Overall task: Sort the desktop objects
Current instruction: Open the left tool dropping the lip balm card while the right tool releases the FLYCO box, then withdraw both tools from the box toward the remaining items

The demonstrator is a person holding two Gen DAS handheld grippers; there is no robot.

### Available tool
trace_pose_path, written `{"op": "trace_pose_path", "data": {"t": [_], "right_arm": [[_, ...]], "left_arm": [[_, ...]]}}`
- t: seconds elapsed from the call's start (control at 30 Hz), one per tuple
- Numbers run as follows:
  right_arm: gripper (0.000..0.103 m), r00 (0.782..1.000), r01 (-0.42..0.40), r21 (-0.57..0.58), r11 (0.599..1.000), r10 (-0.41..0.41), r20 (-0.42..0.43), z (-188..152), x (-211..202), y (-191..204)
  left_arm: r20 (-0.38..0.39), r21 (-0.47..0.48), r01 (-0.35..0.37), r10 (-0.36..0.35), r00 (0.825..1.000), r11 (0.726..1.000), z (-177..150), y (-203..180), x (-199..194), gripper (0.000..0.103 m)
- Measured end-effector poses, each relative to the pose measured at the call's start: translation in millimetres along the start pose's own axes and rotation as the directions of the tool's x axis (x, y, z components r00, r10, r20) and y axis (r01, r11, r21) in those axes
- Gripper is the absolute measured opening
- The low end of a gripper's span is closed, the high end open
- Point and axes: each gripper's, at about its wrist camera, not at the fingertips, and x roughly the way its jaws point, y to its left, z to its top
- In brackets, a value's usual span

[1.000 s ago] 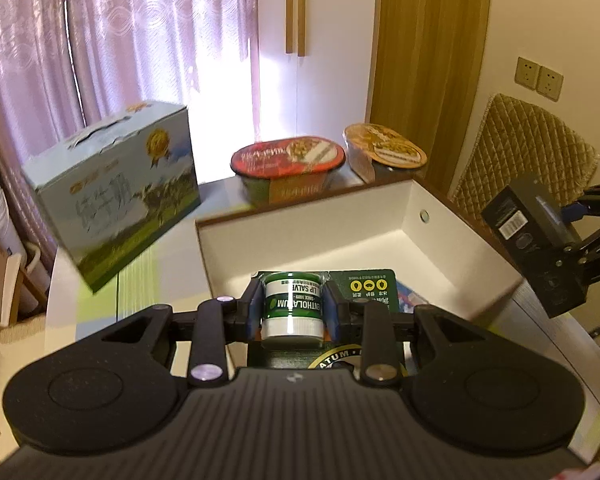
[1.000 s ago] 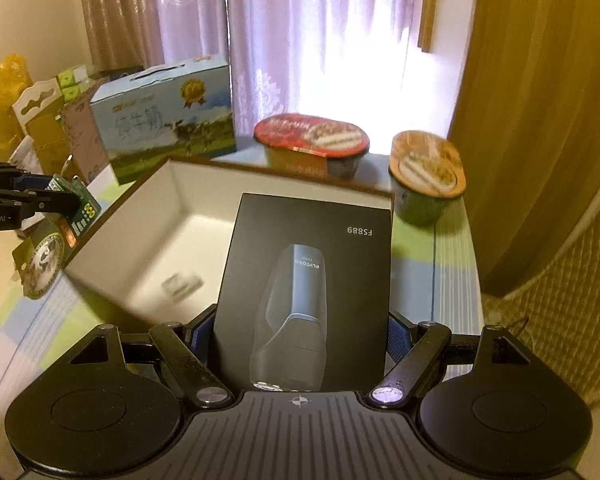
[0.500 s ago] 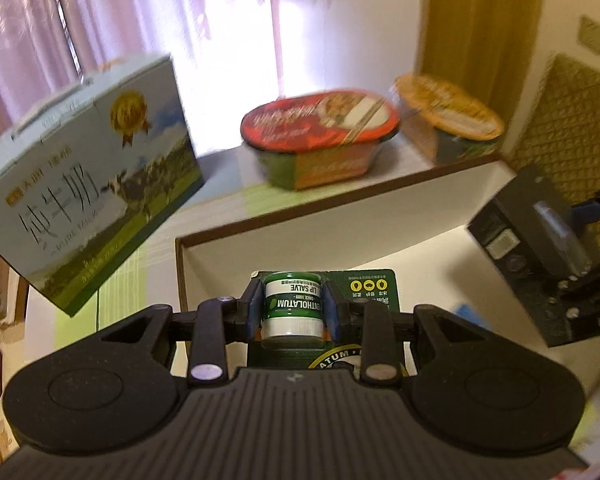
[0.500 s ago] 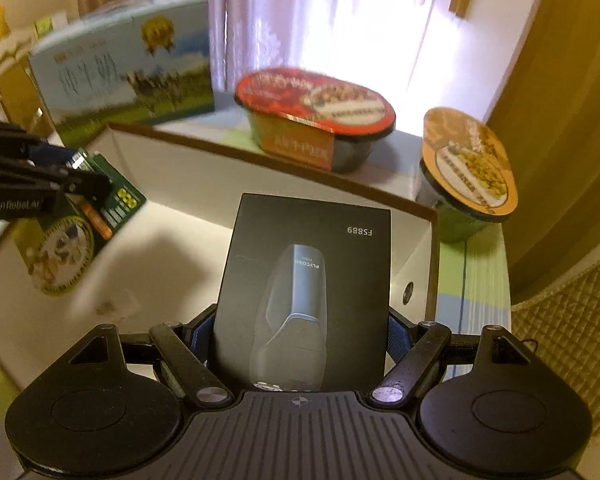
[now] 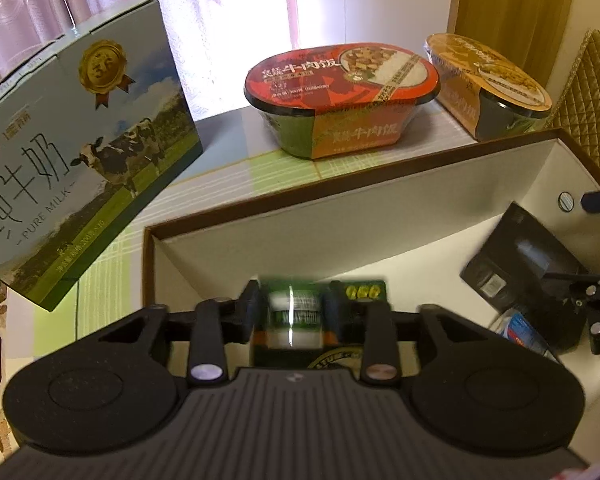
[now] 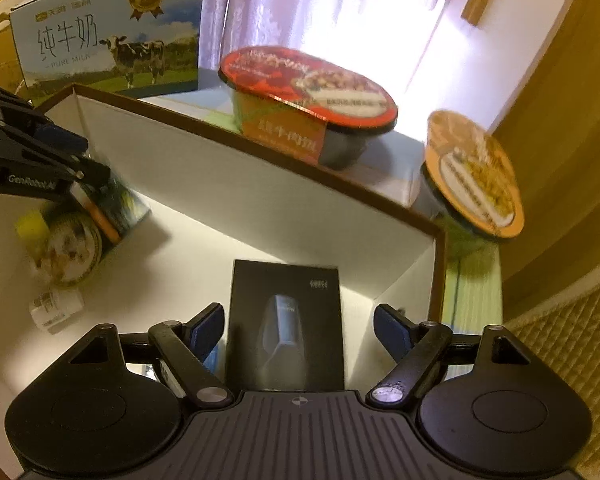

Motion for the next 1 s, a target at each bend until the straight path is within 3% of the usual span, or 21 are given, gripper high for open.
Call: {"op": "trace_pose_path", "data": {"t": [0.07,0.13,0.4,0.53,0.63,0.83,1.0], "right_arm": [[0.084,1.000,-0.018,0.012,1.000,0.018,0.022,-1,-8,-2],[0.085,0.999,-0.031,0.028,0.999,0.030,0.042,-3,-17,-4],[0.085,0.984,-0.099,0.134,0.986,0.077,0.161,-39,-88,-25],[0.085,0.980,-0.116,0.208,0.971,0.078,0.185,-79,-127,-40],[0.085,0.985,-0.118,0.275,0.954,0.077,0.158,-116,-147,-48],[0.085,0.993,-0.101,0.349,0.932,0.115,-0.022,-167,-130,-31],[0.085,0.987,-0.115,0.387,0.915,0.148,-0.056,-167,-100,-16]], "left_arm": [[0.013,0.016,0.001,-0.001,1.000,1.000,0,-3,-4,0.051],[0.037,0.041,-0.007,0.005,0.999,0.999,-1,-5,-11,0.055],[0.141,0.002,0.079,-0.079,0.987,0.997,-16,11,-83,0.055],[0.215,-0.063,0.110,-0.094,0.972,0.992,-44,35,-137,0.055],[0.235,-0.103,0.086,-0.060,0.970,0.991,-75,56,-169,0.055],[0.160,-0.180,0.011,0.018,0.987,0.984,-135,77,-191,0.054],[0.049,-0.181,0.030,-0.022,0.999,0.983,-171,68,-169,0.054]]}}
